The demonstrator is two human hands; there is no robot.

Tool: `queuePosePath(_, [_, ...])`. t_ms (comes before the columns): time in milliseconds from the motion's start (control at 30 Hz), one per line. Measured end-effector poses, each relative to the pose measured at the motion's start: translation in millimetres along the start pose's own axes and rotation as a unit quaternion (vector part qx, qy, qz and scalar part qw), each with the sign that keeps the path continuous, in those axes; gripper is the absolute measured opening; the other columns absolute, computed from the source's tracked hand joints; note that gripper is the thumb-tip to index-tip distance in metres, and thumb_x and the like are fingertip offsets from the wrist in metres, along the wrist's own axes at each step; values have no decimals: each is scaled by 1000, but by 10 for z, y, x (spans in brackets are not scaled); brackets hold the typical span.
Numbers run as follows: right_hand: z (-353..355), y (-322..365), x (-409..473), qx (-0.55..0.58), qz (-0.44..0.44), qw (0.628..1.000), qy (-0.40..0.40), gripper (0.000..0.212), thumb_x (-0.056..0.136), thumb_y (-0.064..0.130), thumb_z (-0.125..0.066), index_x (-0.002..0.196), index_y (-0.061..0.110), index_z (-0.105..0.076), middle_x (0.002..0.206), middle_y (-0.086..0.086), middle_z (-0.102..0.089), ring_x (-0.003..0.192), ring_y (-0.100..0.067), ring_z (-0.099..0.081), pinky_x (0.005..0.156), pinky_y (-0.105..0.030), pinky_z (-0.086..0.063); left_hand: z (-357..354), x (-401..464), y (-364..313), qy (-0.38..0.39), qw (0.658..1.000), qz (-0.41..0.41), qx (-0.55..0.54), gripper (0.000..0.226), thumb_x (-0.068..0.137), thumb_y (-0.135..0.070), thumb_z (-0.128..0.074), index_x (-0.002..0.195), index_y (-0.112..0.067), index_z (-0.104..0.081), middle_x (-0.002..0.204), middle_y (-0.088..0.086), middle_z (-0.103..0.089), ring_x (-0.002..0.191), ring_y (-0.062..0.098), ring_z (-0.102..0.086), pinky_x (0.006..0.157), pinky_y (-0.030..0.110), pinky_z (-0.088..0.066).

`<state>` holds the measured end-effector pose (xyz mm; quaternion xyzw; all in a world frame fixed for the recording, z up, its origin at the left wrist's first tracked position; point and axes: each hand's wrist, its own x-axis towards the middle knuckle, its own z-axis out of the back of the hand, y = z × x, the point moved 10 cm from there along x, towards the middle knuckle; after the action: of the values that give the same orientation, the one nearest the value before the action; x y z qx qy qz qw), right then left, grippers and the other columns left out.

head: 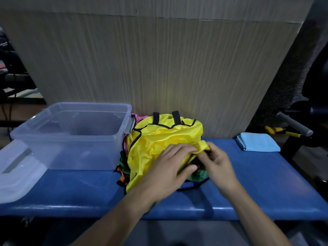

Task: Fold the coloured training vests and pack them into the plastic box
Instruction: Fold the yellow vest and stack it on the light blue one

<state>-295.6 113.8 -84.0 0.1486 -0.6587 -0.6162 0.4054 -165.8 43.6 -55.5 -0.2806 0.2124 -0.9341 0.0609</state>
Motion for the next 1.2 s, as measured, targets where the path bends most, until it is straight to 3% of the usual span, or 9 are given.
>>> queuePosePath(167, [816,-264,54,93,-76,981,-152,17,105,10,-51,105,8,-67,90,-9,-71,78,-21,-69,64,-32,-61,130,-67,475,-10,988,45,150,54,92,-52,-63,141,-33,-50,143,-12,-44,133,14,-37,111,42,-35])
queuePosePath(400, [1762,-664,-78,78,-139,925,-345,15,99,11,-54,91,21,-62,90,-7,-64,76,-12,-65,72,-41,-60,106,-122,868,55,989,108,86,37,97,-33,-63,134,-31,-57,142,-16,-43,130,8,-37,108,34,-40])
queuePosePath(467, [1842,-694,-69,-93,-175,926,-323,14,88,17,-57,101,20,-61,103,-14,-62,81,-21,-67,83,-59,-55,218,-96,919,21,990,116,74,41,91,-8,-59,127,-28,-62,134,-15,-48,125,10,-42,102,34,-45])
queuePosePath(533, [1688,-665,-31,-311,-222,895,-231,45,91,21,-62,135,22,-53,144,-15,-46,125,-37,-51,105,-63,-41,320,-98,1029,-11,986,156,64,44,86,-2,-55,121,-27,-63,126,-12,-54,119,14,-51,94,39,-51])
queuePosePath(633, [1137,-240,5,-450,-105,872,-161,54,91,24,-71,141,20,-51,151,-8,-40,137,-36,-35,108,-55,-33,345,-146,1210,-11,969,239,60,23,95,-32,-62,117,-26,-60,109,-12,-62,99,12,-63,82,39,-55])
queuePosePath(733, [298,52,-47,-374,25,927,-14,33,91,31,-72,121,22,-63,120,6,-59,110,-10,-58,92,-30,-47,204,-144,1120,11,971,239,15,28,93,-42,-68,115,-24,-65,92,-17,-62,89,0,-60,78,26,-52])
queuePosePath(867, [-534,134,-306,-300,44,944,128,69,77,66,-72,134,32,-53,124,21,-55,108,4,-56,89,-14,-47,160,-34,799,-59,953,227,-191,20,92,-27,-74,112,-27,-71,98,-14,-72,98,-1,-66,90,21,-52])
queuePosePath(1033, [-397,167,-232,-219,46,974,-23,13,93,23,-70,97,24,-58,74,13,-60,65,-5,-53,58,-18,-39,19,114,384,4,911,196,-362,26,104,-11,-52,123,-14,-70,103,1,-78,102,11,-72,91,25,-54])
queuePosePath(1200, [113,-43,-112,-29,-109,989,-93,21,102,9,-54,97,15,-73,90,-4,-75,86,-14,-68,84,-32,-53,672,-46,845,-155,965,211,-3,21,100,-27,-59,120,-23,-64,117,-13,-65,105,10,-63,86,37,-54])
